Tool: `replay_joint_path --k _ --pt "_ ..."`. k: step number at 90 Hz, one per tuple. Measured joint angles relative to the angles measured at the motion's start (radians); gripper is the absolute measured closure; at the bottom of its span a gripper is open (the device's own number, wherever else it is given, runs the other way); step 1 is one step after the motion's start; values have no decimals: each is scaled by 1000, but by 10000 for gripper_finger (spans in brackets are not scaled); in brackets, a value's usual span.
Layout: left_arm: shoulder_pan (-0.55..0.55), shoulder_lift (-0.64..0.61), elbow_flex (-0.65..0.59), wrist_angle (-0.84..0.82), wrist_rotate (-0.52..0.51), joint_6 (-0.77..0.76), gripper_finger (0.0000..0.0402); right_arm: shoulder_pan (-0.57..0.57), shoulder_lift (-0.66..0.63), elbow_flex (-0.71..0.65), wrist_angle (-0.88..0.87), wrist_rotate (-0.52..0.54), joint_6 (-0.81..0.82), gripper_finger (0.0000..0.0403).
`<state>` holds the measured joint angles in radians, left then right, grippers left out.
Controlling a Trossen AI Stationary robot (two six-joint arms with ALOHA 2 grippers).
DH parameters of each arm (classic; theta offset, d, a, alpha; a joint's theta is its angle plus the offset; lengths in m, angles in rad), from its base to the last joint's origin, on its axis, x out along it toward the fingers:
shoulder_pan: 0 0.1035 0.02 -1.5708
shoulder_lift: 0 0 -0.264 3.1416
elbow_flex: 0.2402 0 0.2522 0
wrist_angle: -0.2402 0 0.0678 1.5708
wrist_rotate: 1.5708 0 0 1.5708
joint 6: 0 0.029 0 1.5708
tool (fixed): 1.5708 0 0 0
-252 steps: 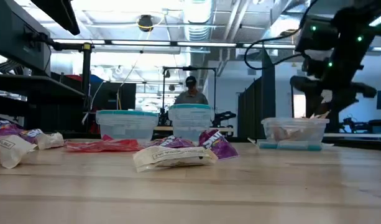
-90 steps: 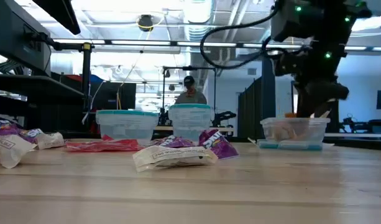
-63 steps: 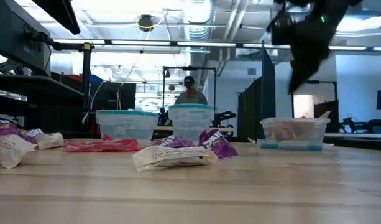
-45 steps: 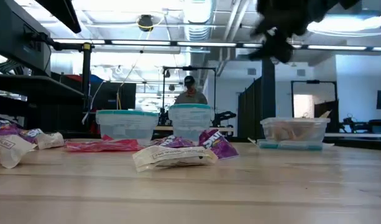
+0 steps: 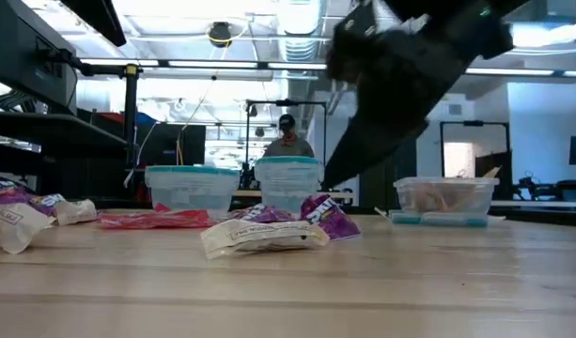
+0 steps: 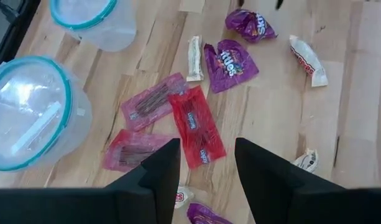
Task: Sort candy
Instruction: Put the bottom right violet candy into the top right transparent bin
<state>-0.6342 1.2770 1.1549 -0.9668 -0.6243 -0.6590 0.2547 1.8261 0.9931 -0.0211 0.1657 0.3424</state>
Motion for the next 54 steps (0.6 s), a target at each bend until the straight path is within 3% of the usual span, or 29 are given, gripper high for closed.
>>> replay_joint_path --k 14,30,43,54 --pt "0 0 0 0 0 0 263 -22 86 73 -113 0 0 226" --pt "0 0 0 -1 0 8 263 -22 102 123 -210 -3 -63 370" --pt "0 0 0 1 0 8 263 -21 -11 166 -339 28 -91 392" --pt "0 0 0 1 0 3 263 -22 -199 211 -498 136 -105 398"
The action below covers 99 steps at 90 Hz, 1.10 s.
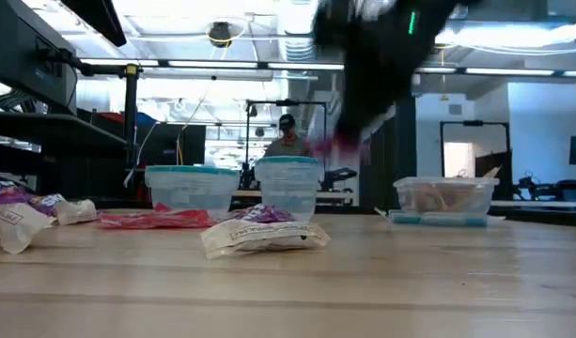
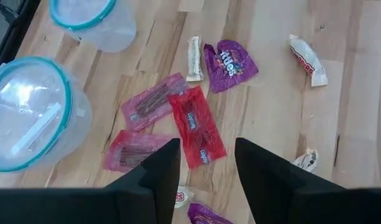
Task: Sort candy
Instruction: Put the bottom right violet candy into the top right transparent bin
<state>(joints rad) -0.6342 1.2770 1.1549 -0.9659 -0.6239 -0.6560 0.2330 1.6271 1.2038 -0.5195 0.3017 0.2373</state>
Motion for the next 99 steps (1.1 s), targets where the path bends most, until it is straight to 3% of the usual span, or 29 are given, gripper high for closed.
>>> replay_joint_path --k 18,26,46,66,85,99 --pt "0 0 0 24 0 9 263 -69 -292 1 -389 293 111 400" --pt "0 0 0 43 0 26 263 -146 -376 -5 -550 329 194 400" --pt "0 0 0 50 0 35 263 -358 -496 -126 -560 230 242 379" --pt "0 0 0 51 0 34 263 -485 -494 -154 -518 98 209 281" --pt "0 0 0 49 0 32 263 -470 -493 -155 -431 -25 230 171" --pt "0 0 0 45 0 32 263 -358 -438 -155 -268 -99 222 139"
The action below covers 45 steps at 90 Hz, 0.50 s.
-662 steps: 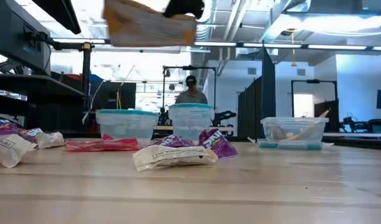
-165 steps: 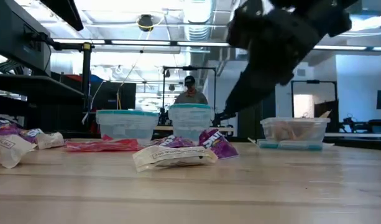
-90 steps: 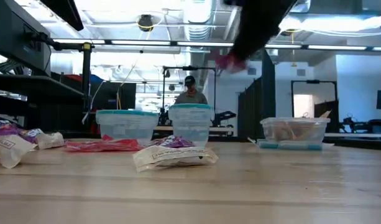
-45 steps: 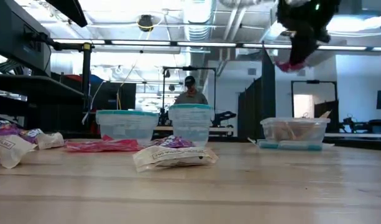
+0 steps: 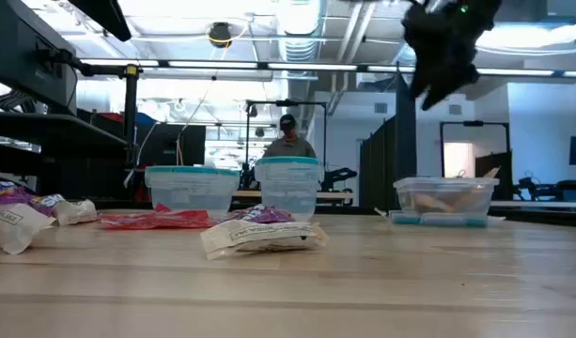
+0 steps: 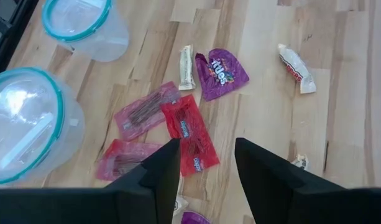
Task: Sort candy
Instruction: Put the bottom right violet candy into the top right transparent bin, then put the middle right violet candy into the top right transparent bin
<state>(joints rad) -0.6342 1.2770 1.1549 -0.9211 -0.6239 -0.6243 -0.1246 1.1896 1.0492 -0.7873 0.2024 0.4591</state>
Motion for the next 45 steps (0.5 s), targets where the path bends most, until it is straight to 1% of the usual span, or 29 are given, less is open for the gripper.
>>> replay_joint_path --k 11,23,27,38,45 --pt "0 0 0 -1 0 -1 263 148 112 0 213 -1 -93 138" --pt "0 0 0 -1 0 -2 263 292 317 0 473 -20 -210 138" --pt "0 0 0 -1 0 -2 263 322 393 0 540 -39 -228 138" --pt "0 0 0 -4 0 -3 263 375 582 1 678 -40 -229 138" --pt "0 0 0 -4 0 -1 263 386 671 32 707 -22 -227 138"
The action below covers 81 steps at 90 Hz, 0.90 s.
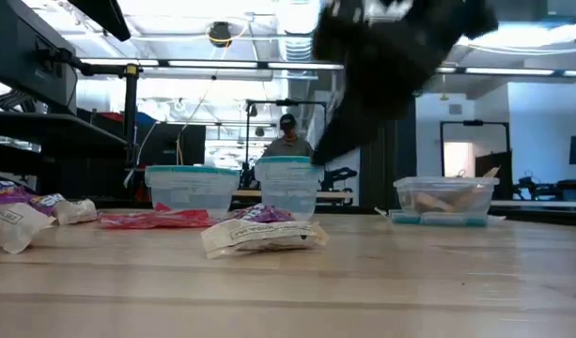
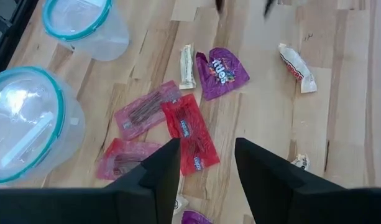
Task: Sort candy
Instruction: Put the middle right violet candy into the top right transparent bin
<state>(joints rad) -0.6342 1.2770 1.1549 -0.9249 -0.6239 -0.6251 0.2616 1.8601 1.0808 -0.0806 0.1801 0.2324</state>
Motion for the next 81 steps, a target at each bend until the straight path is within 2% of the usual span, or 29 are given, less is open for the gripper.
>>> replay_joint_path --k 24,41,50,62,65,73,81 --pt "0 0 0 -1 0 1 263 -45 161 153 17 8 3 138" --pt "0 0 0 -2 0 -1 263 -69 240 193 5 2 33 149" --pt "0 0 0 -3 14 -1 263 -67 249 197 -28 -11 37 205" --pt "0 0 0 -4 18 1 263 -60 216 194 -108 -19 25 349" --pt "0 0 0 -4 18 1 263 -60 197 192 -138 -19 7 373" --pt "0 0 0 -4 18 0 263 -55 121 185 -232 12 -25 382" --pt "0 0 0 -5 18 -7 263 -59 -15 189 -357 70 -55 384"
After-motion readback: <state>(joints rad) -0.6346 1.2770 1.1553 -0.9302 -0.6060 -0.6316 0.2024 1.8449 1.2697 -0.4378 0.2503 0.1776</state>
